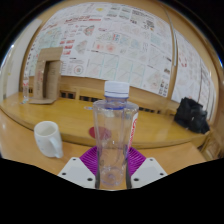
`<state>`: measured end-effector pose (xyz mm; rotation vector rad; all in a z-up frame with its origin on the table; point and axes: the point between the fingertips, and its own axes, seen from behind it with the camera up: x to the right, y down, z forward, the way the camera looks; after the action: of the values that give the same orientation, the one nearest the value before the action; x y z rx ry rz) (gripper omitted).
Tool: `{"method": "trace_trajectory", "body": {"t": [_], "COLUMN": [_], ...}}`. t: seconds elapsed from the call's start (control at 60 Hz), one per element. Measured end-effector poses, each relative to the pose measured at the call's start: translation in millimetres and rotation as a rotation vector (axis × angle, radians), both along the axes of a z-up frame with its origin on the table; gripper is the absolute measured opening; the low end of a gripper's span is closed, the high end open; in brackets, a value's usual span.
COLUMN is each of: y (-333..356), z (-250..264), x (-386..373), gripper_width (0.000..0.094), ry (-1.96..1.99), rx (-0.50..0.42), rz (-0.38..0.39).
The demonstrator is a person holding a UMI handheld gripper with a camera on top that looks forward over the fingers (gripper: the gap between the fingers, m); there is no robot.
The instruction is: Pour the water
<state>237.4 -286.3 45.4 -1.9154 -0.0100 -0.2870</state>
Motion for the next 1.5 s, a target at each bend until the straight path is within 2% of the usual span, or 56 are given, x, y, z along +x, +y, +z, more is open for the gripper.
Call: {"method": "trace_trajectory", "body": {"t": [0.183,0.25,0.317,0.417,0.533,0.633,0.7,0.867,1.0,1.183,1.367,1.45,1.5], "y": [13,26,43,69,92,105,110,122,125,118,111,109,110], "z": [81,120,154,191,205,181,165,130,121,155,228,243,255], "x": [70,79,72,41,-24,-67,-88,-110,-115,-122,-106,-97,-90], "gripper_width": [0.0342,0.0343,0.0344,0.0343,0.0343,0.0342,0.0343,0.0341,0.0343,0.0341,0.0343,0.0344,0.0342], "ry": [-0.396,-0.600,-0.801,-1.088,-1.458,-1.713,-1.838,-2.053,-2.055,-1.874,-1.247,-0.921,-0.723], "rx": [0.028,0.052,0.082,0.118,0.172,0.196,0.167,0.160,0.158,0.249,0.338,0.353,0.352], "rz": [-0.143,-0.159,-0.138,-0.049,0.120,0.266,0.342,0.469,0.498,0.484,0.399,0.363,0.377]}}
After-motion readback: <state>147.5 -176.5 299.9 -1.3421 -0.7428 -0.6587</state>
